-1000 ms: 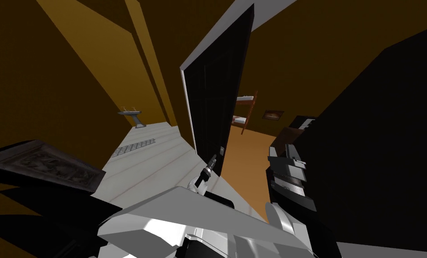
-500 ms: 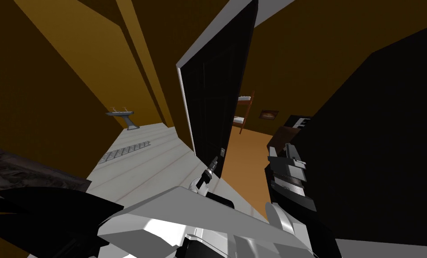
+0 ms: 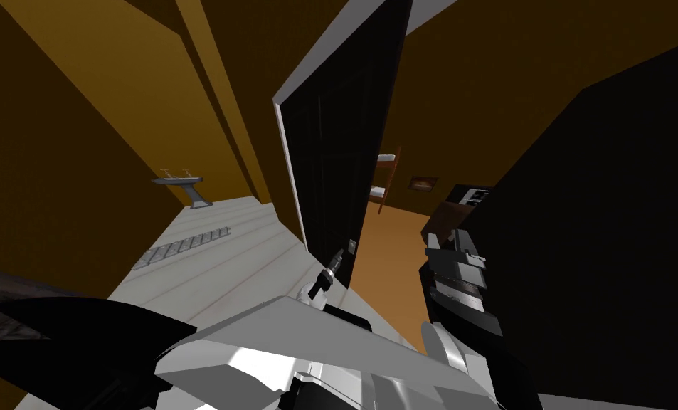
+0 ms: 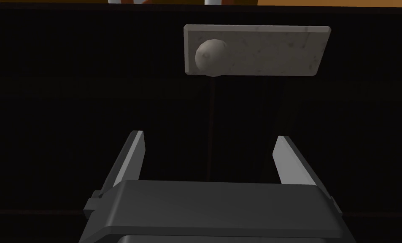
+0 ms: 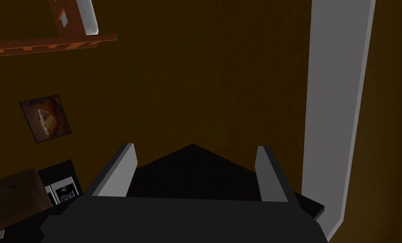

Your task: Push the door open

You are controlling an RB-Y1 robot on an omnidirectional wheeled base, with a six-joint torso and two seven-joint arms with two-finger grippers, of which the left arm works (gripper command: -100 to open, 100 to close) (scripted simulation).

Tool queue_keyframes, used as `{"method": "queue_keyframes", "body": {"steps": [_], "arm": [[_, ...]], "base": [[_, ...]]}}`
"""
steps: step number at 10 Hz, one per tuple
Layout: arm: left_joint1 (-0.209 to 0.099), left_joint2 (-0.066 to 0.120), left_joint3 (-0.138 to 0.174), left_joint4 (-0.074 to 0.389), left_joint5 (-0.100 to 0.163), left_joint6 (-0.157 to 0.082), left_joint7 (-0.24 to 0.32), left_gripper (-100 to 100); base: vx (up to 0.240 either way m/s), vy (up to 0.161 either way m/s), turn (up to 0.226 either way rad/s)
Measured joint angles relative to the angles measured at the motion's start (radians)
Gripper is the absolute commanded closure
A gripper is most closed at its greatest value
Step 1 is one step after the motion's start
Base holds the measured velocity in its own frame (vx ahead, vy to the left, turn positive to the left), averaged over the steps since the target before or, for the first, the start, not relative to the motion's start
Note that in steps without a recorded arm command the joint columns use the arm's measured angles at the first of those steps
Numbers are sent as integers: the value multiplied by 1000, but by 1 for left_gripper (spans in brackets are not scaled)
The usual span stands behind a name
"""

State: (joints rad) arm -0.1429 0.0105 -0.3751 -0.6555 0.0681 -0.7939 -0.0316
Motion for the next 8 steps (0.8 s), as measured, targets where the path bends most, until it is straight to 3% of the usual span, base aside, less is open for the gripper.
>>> {"method": "queue_keyframes", "body": {"steps": [1, 3, 4, 5, 6, 8], "arm": [[1, 9, 2, 2, 0, -1, 0, -100], [-9, 7, 8, 29, 3, -18, 2, -100], [-11, 1, 11, 33, 4, -22, 3, -100], [-22, -18, 15, 58, 5, -34, 3, -100], [-23, -21, 15, 61, 5, -40, 3, 100], [-27, -18, 17, 55, 6, -38, 3, 100]], "base": [[223, -98, -26], [202, -78, -31], [213, -72, -24], [95, -26, 4], [-21, 2, 5], [-28, 12, -5]]}}
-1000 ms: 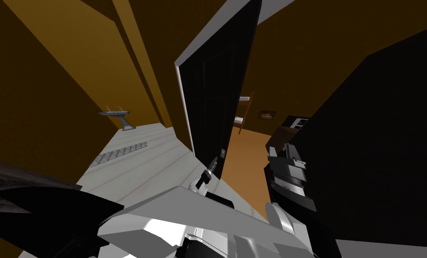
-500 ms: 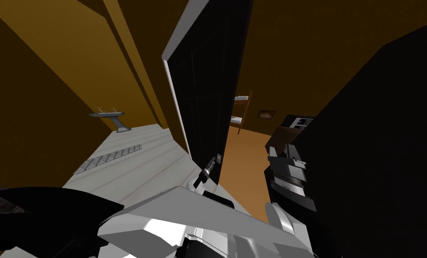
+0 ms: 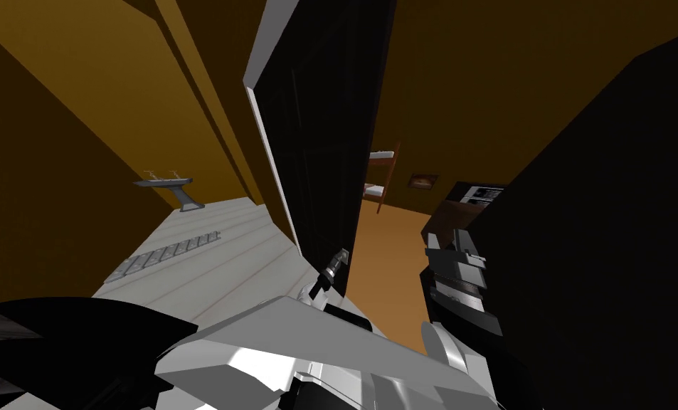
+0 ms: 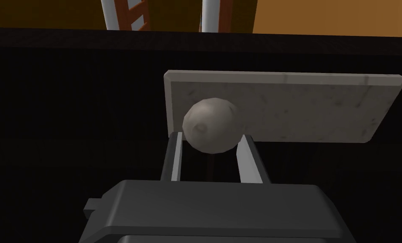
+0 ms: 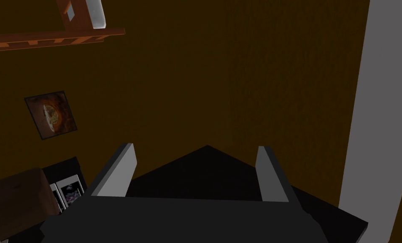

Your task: Push the door open

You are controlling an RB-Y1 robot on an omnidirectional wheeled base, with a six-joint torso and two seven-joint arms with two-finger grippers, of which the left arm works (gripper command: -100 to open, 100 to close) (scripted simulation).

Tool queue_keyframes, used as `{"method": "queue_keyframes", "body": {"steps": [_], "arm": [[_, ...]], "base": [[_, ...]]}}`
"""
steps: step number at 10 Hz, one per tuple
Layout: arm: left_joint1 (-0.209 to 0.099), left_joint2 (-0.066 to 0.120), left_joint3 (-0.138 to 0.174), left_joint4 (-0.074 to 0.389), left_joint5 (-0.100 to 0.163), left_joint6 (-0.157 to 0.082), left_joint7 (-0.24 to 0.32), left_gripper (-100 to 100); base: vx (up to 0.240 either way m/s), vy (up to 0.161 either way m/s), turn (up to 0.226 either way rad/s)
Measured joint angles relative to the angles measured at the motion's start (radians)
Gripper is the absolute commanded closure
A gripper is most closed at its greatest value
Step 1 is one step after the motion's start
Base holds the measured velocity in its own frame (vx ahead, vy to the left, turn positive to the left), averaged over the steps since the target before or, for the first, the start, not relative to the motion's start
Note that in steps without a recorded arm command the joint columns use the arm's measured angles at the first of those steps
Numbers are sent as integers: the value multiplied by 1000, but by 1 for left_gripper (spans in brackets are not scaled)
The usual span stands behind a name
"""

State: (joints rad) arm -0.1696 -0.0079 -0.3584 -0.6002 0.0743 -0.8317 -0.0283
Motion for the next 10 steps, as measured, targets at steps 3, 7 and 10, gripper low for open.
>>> {"method": "queue_keyframes", "body": {"steps": [3, 7, 10], "arm": [[2, 1, 0, 2, 0, 4, -1, 100], [25, 14, 12, -27, 4, 26, -9, 100], [17, 34, 13, -30, 6, 29, -4, -100]], "base": [[-5, 2, 0], [128, -66, 34], [-134, 43, 14]]}}
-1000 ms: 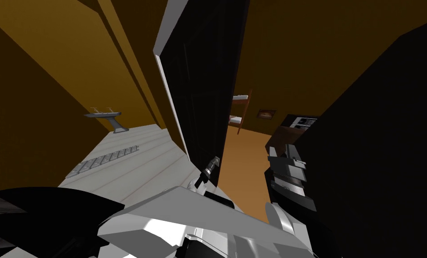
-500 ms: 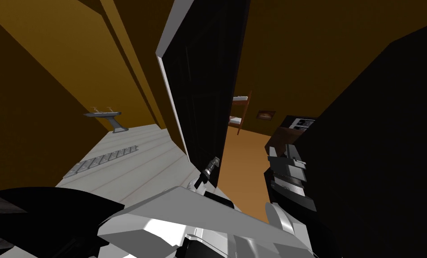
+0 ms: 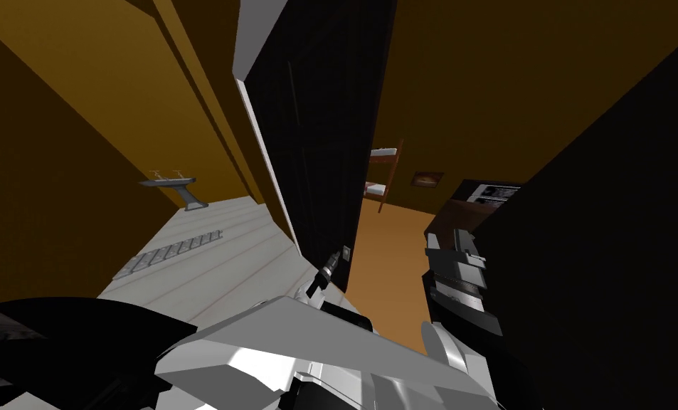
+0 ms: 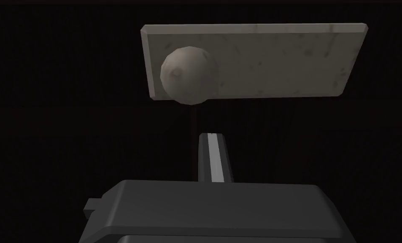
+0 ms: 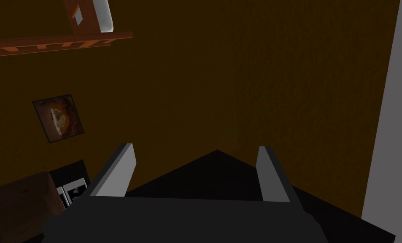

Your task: Push the door open

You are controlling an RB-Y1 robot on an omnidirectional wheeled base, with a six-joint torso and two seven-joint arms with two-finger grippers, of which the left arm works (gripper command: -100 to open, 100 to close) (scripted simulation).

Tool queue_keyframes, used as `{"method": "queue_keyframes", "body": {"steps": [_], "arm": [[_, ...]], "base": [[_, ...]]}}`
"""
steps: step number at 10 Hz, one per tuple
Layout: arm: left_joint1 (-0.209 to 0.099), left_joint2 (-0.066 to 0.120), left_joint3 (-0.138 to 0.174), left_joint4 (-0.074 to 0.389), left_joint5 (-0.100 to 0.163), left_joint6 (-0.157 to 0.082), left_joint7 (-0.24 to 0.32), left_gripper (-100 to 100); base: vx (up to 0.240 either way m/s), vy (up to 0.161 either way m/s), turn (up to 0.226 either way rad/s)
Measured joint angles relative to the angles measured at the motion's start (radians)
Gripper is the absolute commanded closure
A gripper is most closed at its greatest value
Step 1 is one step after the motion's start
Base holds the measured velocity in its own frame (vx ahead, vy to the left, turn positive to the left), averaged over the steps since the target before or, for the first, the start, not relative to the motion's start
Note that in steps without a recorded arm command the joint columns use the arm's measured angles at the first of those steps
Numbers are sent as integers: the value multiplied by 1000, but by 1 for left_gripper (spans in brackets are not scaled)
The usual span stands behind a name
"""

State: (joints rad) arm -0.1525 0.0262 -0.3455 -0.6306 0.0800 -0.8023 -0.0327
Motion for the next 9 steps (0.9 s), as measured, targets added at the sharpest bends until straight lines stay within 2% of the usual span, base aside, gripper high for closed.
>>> {"method": "queue_keyframes", "body": {"steps": [3, 5, 6, 7, 8, 9], "arm": [[-4, 2, -6, 3, -1, 3, 5, -100], [-7, -10, -10, 5, -1, 5, 9, -100], [6, -19, -15, -21, -3, 16, 10, -100], [8, -20, -16, -25, -4, 20, 10, -100], [15, -9, -15, -36, -4, 23, 9, -100], [9, -2, -13, -25, -3, 19, 9, -100]], "base": [[-210, 44, 13], [-204, 58, 15], [-90, 24, -3], [88, -29, -31], [143, -80, -18], [139, -73, -9]]}}
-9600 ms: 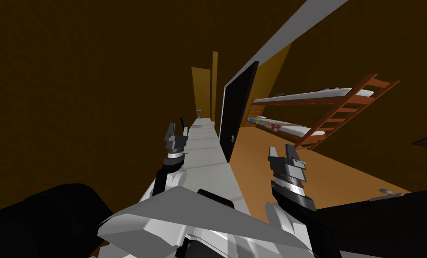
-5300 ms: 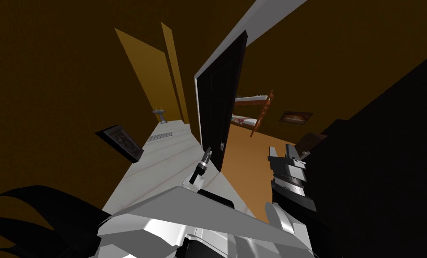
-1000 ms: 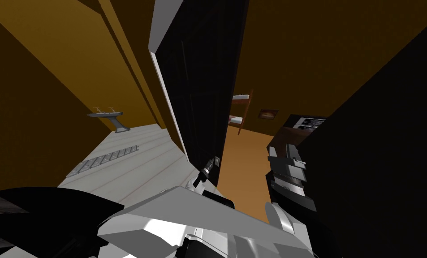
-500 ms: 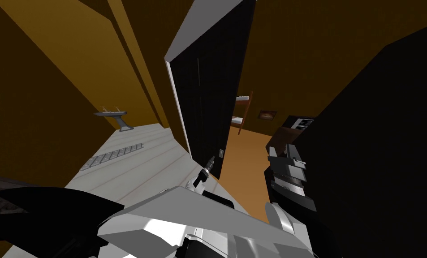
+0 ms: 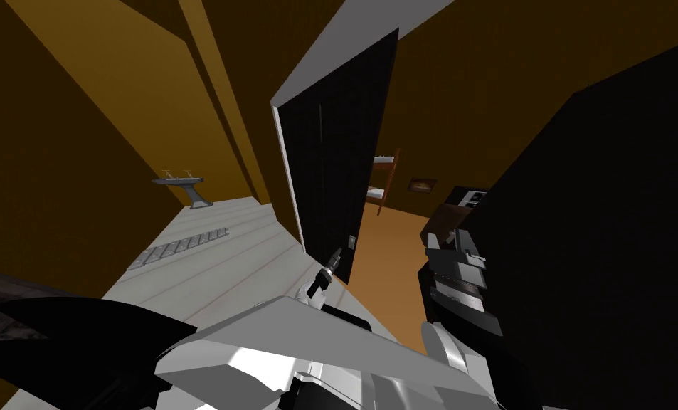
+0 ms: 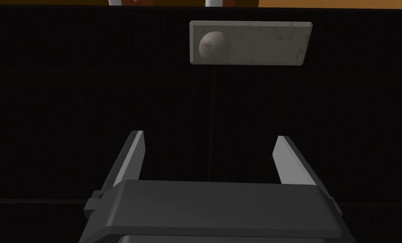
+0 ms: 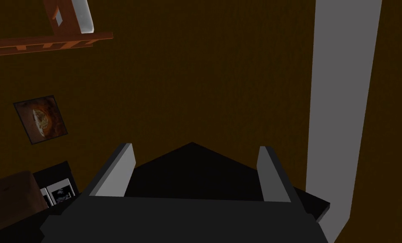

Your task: Push the door open

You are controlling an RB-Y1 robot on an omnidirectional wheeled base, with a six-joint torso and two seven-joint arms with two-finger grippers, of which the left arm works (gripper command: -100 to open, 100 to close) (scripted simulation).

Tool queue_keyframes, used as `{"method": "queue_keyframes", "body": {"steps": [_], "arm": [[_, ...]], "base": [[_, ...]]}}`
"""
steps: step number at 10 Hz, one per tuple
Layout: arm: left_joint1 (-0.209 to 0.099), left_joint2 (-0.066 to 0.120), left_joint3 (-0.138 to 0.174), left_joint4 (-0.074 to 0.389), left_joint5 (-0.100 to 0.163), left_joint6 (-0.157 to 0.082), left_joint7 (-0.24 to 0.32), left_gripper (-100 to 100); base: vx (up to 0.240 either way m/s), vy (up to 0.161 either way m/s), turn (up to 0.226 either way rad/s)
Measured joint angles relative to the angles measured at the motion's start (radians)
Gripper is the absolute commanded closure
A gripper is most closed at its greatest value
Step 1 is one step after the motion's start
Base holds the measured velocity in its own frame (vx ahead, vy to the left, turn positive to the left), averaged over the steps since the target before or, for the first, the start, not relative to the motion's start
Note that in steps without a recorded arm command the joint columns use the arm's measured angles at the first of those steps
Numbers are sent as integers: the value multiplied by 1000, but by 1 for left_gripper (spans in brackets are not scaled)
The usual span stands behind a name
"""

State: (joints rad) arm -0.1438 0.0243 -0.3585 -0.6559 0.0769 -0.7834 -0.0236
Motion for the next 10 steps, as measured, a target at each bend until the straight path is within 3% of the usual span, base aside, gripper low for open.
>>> {"method": "queue_keyframes", "body": {"steps": [4, 8, 9, 10], "arm": [[-6, 11, 9, 7, 2, -6, -5, -100], [-9, -9, 18, 10, 5, -11, -8, -100], [-8, -10, 18, 10, 5, -13, -8, 100], [-9, -10, 18, 10, 5, -12, -8, 100]], "base": [[197, -85, -26], [176, -82, -10], [-16, 5, -17], [-25, 17, -19]]}}
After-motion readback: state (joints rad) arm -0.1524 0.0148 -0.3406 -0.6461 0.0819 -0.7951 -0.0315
